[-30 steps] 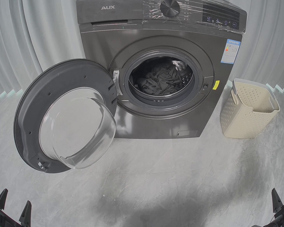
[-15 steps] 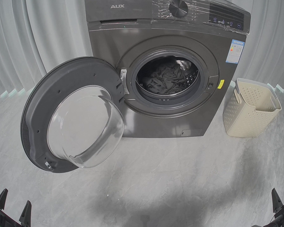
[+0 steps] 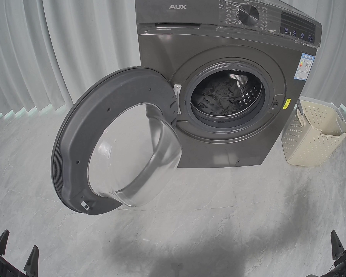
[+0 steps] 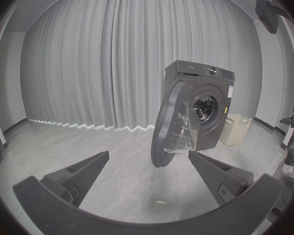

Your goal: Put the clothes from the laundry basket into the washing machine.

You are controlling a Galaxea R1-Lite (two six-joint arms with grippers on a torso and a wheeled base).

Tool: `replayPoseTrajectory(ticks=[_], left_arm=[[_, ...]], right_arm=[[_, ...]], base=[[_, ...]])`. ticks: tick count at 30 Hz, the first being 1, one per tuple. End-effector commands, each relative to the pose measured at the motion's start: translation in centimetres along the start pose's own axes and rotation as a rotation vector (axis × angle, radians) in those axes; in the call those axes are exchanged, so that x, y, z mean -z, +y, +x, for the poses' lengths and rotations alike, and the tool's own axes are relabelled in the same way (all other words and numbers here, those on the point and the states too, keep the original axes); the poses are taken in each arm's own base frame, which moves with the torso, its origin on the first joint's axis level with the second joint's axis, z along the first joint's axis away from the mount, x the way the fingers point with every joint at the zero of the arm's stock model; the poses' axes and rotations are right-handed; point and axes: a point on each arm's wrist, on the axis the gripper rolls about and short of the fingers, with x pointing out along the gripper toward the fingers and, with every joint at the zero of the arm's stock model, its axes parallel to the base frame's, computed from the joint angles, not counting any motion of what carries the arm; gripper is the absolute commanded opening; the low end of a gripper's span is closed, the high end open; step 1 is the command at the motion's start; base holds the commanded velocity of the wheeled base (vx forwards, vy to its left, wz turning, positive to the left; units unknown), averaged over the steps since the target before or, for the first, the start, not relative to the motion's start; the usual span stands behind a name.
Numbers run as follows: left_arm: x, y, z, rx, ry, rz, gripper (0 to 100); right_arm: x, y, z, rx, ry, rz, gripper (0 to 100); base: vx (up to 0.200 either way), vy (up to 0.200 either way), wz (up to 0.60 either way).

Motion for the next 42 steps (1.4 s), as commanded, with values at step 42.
replayPoseTrajectory(ticks=[42], left_arm=[[-10.7, -2.4, 16.6, 0.444, 0.268, -0.039, 100]], right_arm=[[0.5, 0.0, 0.1, -0.001, 0.007, 0.000, 100]], base=[[0.000, 0.000, 0.00]])
